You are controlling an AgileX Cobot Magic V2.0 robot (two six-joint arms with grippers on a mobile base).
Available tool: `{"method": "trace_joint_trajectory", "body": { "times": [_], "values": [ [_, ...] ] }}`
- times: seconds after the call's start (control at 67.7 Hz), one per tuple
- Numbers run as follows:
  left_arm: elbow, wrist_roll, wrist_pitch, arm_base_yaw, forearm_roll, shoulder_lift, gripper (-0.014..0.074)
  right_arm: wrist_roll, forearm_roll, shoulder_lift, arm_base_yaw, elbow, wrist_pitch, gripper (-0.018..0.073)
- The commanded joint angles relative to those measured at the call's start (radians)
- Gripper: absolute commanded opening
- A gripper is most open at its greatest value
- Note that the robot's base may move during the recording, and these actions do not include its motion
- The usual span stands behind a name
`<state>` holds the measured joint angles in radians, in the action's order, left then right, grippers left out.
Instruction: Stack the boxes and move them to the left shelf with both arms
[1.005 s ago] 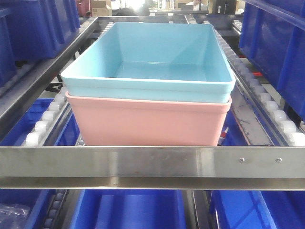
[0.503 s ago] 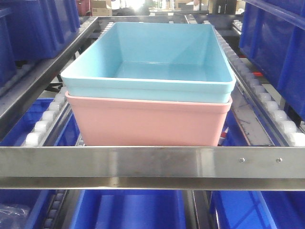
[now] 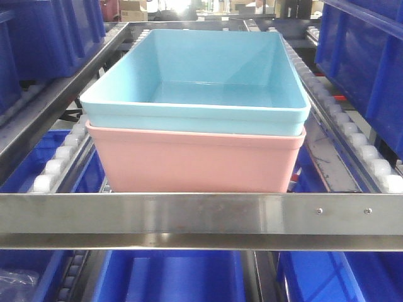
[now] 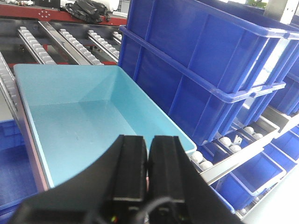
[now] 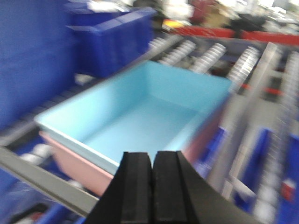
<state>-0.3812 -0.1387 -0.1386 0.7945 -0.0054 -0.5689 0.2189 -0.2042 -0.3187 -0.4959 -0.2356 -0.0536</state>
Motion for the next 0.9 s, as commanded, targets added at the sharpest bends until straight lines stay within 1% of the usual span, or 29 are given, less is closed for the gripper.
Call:
{"method": "trace_joint_trajectory", "body": {
  "times": [0.0,0.059,0.089,0.103,0.192,0.31,0.443,0.503,0.65,0.887],
  "values": [
    [-0.029,-0.001,-0.077,0.009,-0.007,0.000,-0.0003,-0.111,0.048,-0.002,0.098,0.014,-0.149,0.0048],
    [-0.029,-0.001,-0.077,0.009,-0.007,0.000,-0.0003,-0.185,0.053,0.024,0.173,0.052,-0.183,0.0048],
    [-0.029,-0.001,-0.077,0.009,-0.007,0.000,-0.0003,-0.205,0.073,0.057,0.215,0.070,-0.186,0.0048],
    [-0.029,-0.001,-0.077,0.009,-0.007,0.000,-0.0003,-0.207,0.084,0.072,0.237,0.080,-0.185,0.0048],
    [-0.029,-0.001,-0.077,0.009,-0.007,0.000,-0.0003,-0.207,0.121,0.151,0.313,0.117,-0.184,0.0048],
    [-0.029,-0.001,-0.077,0.009,-0.007,0.000,-0.0003,-0.207,0.134,0.250,0.380,0.183,-0.183,0.0048],
    [-0.029,-0.001,-0.077,0.009,-0.007,0.000,-0.0003,-0.206,0.184,0.316,0.397,0.246,-0.186,0.0048],
    [-0.029,-0.001,-0.077,0.009,-0.007,0.000,-0.0003,-0.206,0.204,0.336,0.397,0.247,-0.157,0.0048],
    [-0.029,-0.001,-0.077,0.009,-0.007,0.000,-0.0003,-0.211,0.236,0.349,0.397,0.247,-0.167,0.0048],
    [-0.029,-0.001,-0.077,0.009,-0.007,0.000,-0.0003,-0.219,0.240,0.349,0.397,0.246,-0.175,0.0048]
  ]
}}
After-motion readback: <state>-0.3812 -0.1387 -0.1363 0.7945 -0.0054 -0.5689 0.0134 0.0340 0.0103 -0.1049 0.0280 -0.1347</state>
